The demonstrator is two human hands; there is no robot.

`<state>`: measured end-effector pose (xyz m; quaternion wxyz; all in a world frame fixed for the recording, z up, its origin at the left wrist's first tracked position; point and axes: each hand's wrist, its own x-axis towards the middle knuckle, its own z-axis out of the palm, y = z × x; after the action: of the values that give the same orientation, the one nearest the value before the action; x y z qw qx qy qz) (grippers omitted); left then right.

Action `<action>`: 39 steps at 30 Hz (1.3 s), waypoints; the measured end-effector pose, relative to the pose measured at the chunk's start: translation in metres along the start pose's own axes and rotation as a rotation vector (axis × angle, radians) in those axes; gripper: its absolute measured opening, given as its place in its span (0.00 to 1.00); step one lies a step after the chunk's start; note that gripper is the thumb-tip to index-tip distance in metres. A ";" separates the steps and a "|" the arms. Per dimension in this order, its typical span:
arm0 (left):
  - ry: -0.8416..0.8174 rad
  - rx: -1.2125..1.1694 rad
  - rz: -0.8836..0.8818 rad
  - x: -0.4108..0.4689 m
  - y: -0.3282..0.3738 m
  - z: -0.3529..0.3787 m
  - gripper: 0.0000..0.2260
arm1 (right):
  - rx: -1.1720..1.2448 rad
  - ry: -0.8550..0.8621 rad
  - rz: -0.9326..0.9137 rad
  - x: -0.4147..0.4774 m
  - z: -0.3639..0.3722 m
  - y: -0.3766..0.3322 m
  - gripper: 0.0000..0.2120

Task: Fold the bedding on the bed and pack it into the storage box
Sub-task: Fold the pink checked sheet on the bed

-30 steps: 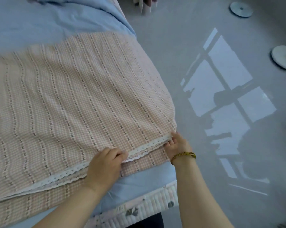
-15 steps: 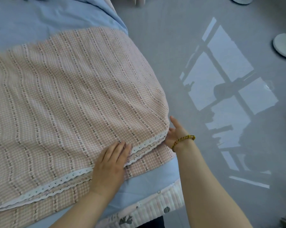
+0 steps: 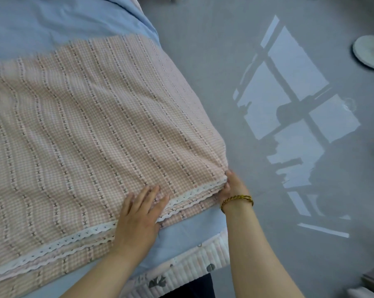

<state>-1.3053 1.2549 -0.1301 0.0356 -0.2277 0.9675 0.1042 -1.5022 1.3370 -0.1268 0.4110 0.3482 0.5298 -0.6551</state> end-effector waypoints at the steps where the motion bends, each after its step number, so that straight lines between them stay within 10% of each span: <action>1: -0.004 -0.006 0.003 0.001 0.000 0.002 0.46 | 0.001 -0.068 0.097 0.003 -0.001 0.002 0.09; 4: 0.016 -0.025 0.007 0.005 0.000 0.001 0.45 | -0.068 -0.236 0.196 0.002 0.010 -0.009 0.14; 13: 0.165 -0.058 0.031 0.006 0.009 -0.014 0.24 | 0.141 -0.032 -0.111 0.001 0.011 -0.036 0.25; 21: 0.118 -0.051 0.024 0.076 0.046 -0.010 0.23 | -0.061 -0.244 0.358 0.035 0.005 -0.019 0.07; 26: 0.139 -0.091 -0.199 0.131 0.077 -0.033 0.12 | -0.009 -0.254 0.258 0.048 0.027 -0.071 0.05; 39: 0.209 -0.069 -0.235 0.137 0.095 -0.064 0.19 | -0.026 -0.223 0.212 0.070 0.056 -0.131 0.24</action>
<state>-1.4714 1.2651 -0.0655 -0.0610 -0.3501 0.9284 0.1082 -1.6519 1.2836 -0.1252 0.5387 0.3218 0.4495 -0.6358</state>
